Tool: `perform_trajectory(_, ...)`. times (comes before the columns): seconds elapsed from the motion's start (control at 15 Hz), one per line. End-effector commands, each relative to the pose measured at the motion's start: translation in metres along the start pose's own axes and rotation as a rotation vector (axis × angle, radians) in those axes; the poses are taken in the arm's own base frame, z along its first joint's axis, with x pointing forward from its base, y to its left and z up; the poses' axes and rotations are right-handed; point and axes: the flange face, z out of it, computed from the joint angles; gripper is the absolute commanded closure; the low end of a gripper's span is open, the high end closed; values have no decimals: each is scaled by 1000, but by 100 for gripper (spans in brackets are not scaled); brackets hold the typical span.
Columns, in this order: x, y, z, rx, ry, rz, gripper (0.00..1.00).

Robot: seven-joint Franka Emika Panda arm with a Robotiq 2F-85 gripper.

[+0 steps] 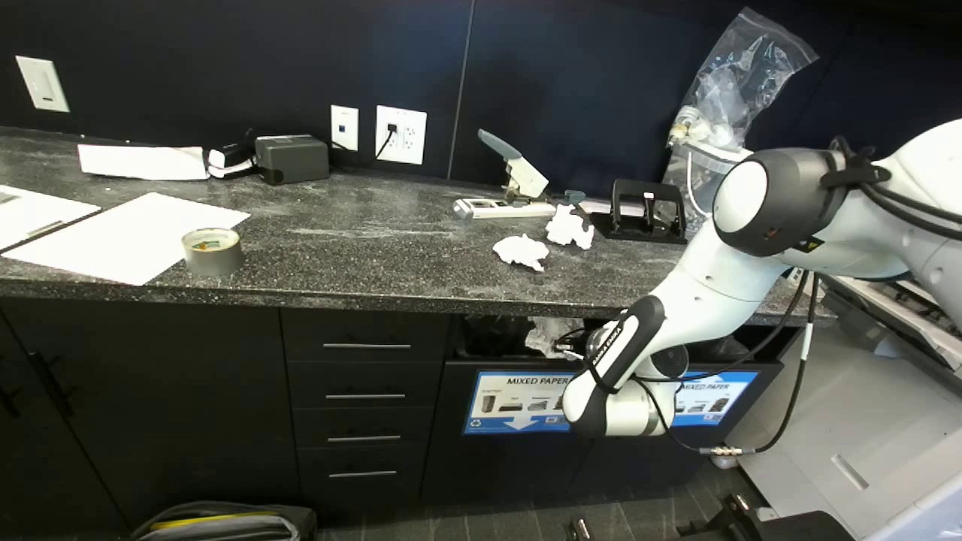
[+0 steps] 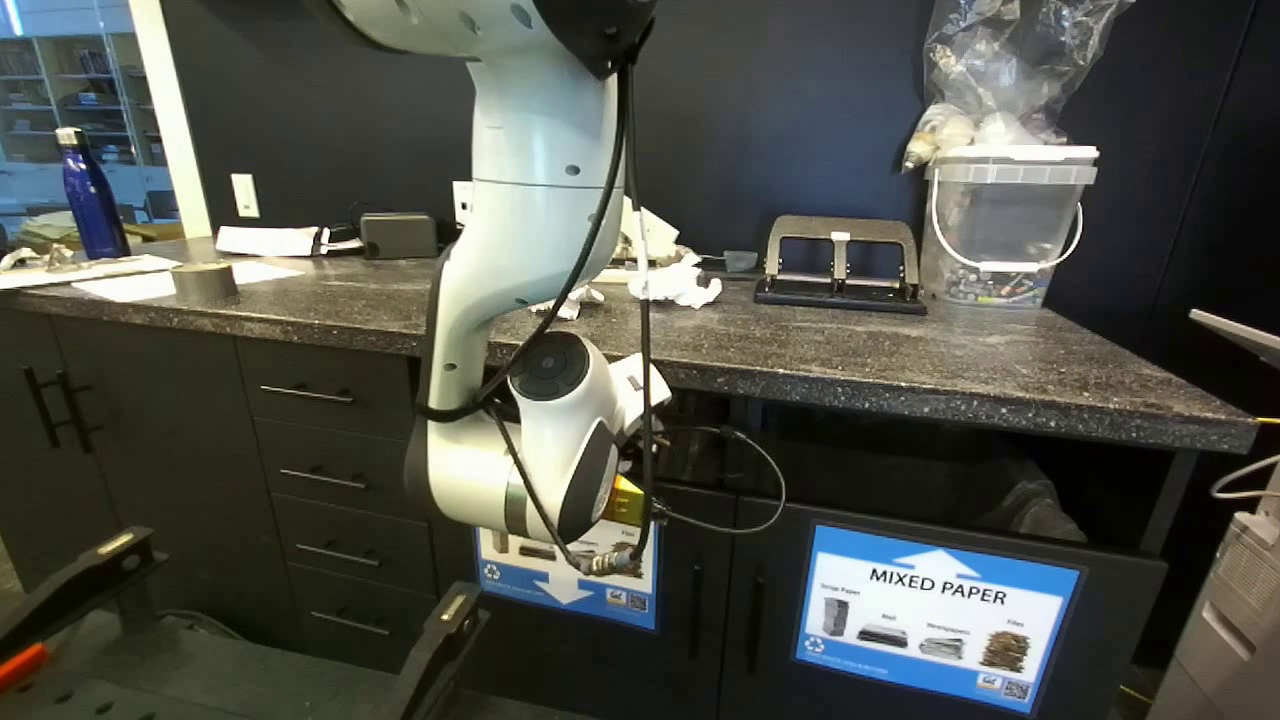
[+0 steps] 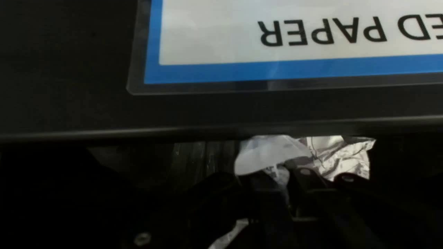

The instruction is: Put the tissue into the rubbish bin.

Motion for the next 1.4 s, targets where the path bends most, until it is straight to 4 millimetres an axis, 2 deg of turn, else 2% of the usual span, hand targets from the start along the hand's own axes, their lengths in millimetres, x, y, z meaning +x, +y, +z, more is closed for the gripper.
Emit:
perform_trajectory(0.0,0,-10,17,16,47,17,89)
perform_trajectory(0.07,0,-11,19,19,50,20,91)
perform_trajectory(0.13,0,-12,20,21,46,25,73)
perform_trajectory(0.2,-1,-14,21,24,44,23,65)
perform_trajectory(0.27,-2,-16,21,25,41,19,62)
perform_trajectory(0.53,0,-24,17,30,34,-18,31)
perform_trajectory(0.8,3,-34,-2,32,37,-73,2)
perform_trajectory(0.93,4,-38,-15,32,38,-106,0)
perform_trajectory(1.33,6,-62,-85,106,11,-242,0)
